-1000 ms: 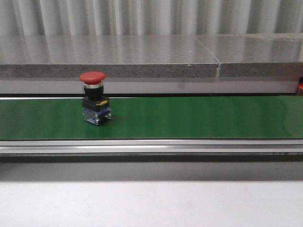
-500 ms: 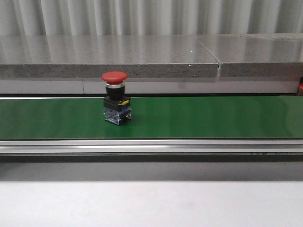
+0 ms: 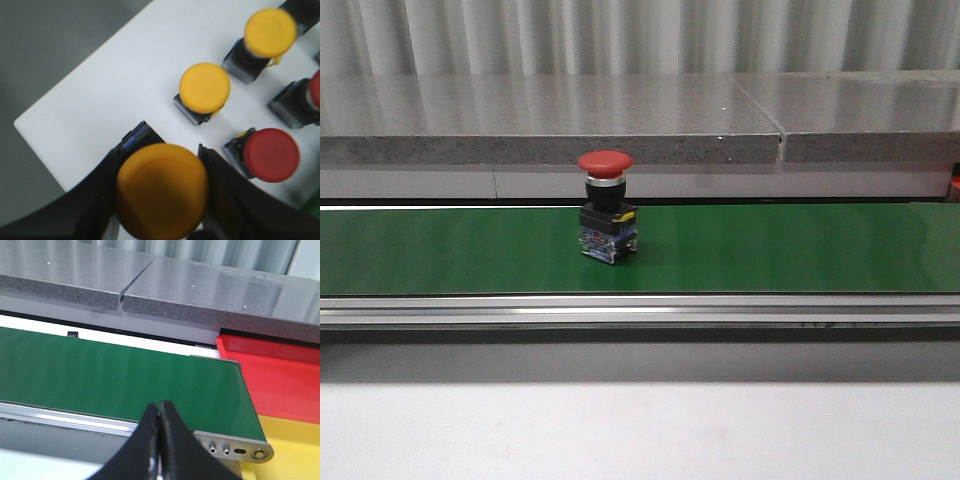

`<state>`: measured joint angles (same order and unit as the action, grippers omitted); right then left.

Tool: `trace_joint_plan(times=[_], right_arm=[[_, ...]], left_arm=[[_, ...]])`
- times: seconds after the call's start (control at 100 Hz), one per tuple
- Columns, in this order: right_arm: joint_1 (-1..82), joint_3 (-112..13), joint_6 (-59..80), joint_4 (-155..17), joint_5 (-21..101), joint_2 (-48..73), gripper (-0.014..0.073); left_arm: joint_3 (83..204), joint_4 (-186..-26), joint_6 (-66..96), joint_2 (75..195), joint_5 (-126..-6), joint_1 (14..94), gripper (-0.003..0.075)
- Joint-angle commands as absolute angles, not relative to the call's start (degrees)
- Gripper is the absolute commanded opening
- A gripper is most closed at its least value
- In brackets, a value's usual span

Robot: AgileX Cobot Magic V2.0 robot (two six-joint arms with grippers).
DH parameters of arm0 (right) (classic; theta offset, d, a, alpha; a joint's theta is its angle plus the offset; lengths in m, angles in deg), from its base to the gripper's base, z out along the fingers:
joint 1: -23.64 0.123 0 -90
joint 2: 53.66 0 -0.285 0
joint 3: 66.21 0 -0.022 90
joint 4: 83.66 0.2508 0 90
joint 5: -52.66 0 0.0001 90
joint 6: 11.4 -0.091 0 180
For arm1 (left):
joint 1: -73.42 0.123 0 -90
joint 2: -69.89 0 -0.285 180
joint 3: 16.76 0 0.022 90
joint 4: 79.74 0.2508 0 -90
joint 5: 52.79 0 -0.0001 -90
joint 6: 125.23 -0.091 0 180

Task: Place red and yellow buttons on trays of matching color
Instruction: 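Grasp the yellow push button with the left gripper and lift, then set the yellow button on the green belt and release it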

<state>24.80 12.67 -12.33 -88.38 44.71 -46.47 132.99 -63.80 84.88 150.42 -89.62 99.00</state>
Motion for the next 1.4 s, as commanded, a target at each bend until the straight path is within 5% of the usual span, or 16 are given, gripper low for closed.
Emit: trace_joint_plan(times=[0.0, 0.43, 0.82, 1.39], right_arm=[[24.8, 12.3, -12.1, -89.0, 49.2, -47.4, -0.0068], [24.8, 12.3, -12.1, -89.0, 49.2, -47.4, -0.0068], [24.8, 12.3, -12.1, -89.0, 49.2, -47.4, -0.0068], [24.8, 12.3, -12.1, -89.0, 49.2, -47.4, -0.0068]], left_arm=[[134.3, -63.6, 83.7, 144.0, -88.1, 96.6, -0.002], [144.4, -79.7, 62.7, 140.6, -94.4, 82.2, -0.002], [151.4, -104.4, 41.6, 155.7, -99.1, 81.8, -0.0019], [151.5, -104.9, 41.2, 165.8, -99.8, 81.8, -0.0011]])
